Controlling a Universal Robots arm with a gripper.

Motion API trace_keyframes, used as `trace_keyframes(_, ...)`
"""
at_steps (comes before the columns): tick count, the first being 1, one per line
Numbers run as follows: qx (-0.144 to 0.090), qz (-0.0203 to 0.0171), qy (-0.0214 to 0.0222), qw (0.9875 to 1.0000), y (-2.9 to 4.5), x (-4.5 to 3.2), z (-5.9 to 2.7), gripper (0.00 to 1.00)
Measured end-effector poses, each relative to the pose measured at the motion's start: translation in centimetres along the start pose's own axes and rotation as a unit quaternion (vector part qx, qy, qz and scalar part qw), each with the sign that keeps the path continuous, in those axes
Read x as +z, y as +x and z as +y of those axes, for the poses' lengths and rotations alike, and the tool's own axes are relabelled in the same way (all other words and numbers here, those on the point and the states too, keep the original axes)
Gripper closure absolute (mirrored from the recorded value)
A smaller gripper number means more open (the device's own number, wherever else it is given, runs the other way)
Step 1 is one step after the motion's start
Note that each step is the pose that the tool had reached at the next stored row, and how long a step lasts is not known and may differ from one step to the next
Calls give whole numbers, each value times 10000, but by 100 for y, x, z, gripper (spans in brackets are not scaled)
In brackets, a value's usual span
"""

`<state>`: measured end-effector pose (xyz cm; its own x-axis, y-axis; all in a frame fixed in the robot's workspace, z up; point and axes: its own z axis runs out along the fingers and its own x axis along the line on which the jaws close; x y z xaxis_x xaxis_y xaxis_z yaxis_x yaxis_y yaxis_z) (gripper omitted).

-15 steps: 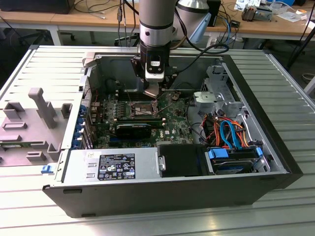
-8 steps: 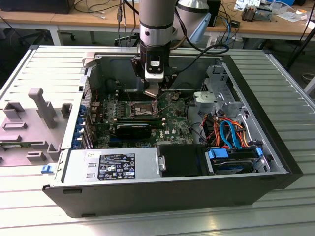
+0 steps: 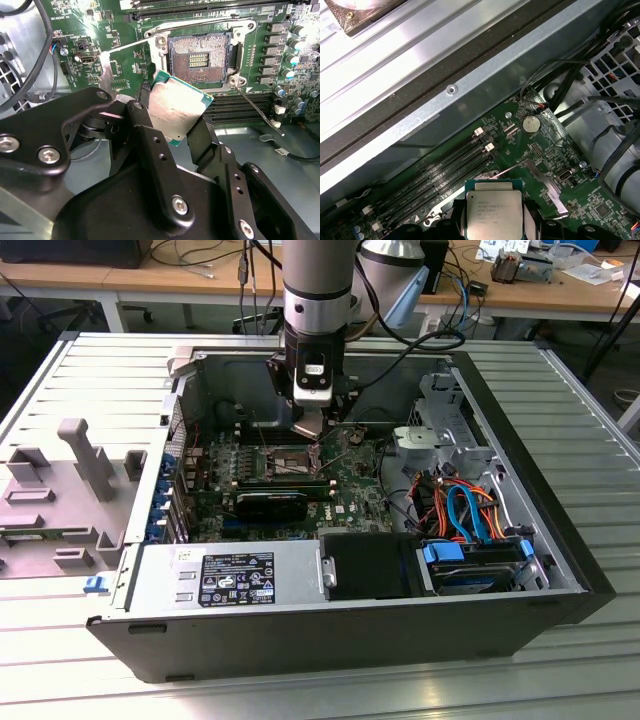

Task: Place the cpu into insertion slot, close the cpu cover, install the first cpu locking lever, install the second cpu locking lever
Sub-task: 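Place the cpu into insertion slot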

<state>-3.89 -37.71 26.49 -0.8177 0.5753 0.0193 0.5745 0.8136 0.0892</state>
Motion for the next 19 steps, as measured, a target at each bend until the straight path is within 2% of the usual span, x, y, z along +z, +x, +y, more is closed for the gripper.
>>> trace_keyframes(19,137,-12,-3,9999,0,5,0,46)
